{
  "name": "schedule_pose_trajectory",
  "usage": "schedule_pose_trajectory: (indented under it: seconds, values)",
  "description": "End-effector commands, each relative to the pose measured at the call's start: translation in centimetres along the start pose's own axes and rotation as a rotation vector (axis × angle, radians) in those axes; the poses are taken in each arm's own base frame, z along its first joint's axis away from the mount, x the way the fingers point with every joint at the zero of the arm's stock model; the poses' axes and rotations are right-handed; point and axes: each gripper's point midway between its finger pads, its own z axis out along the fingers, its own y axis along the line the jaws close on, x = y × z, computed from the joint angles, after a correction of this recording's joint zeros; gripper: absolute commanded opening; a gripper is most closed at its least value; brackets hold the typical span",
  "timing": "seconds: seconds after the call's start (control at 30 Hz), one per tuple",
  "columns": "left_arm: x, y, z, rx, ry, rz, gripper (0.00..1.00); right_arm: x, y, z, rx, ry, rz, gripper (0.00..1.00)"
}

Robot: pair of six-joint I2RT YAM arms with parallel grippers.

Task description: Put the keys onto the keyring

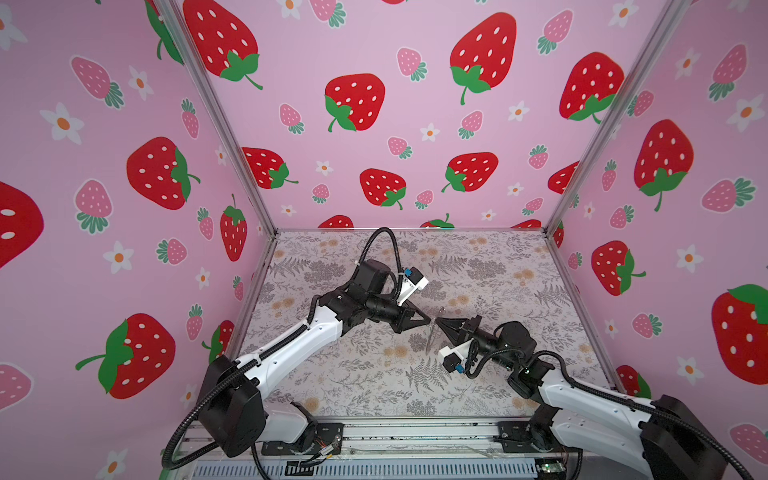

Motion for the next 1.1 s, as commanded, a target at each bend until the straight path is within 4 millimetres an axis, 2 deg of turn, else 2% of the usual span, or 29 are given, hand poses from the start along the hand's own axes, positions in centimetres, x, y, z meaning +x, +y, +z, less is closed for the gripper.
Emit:
schedule_pose_trajectory:
  seconds: [0.0,0.67,1.07]
  values:
    - [-1.4,-0.6,0.0,0.016,-0.017,0.038,0.00,-0.6,-0.9,-0.1,0.036,-0.020,-0.030,0.00]
    - [-0.1,0.7,0.7,-0.013,0.064,-0.009,0.00,-1.1,-1.5,-0.8,0.065,-0.026,-0.087,0.00]
    - [0.4,1.4,0.1,-0.055,0.085,-0.001,0.00,-1.4,-1.7,-1.0,0.071,-0.042,-0.078,0.00]
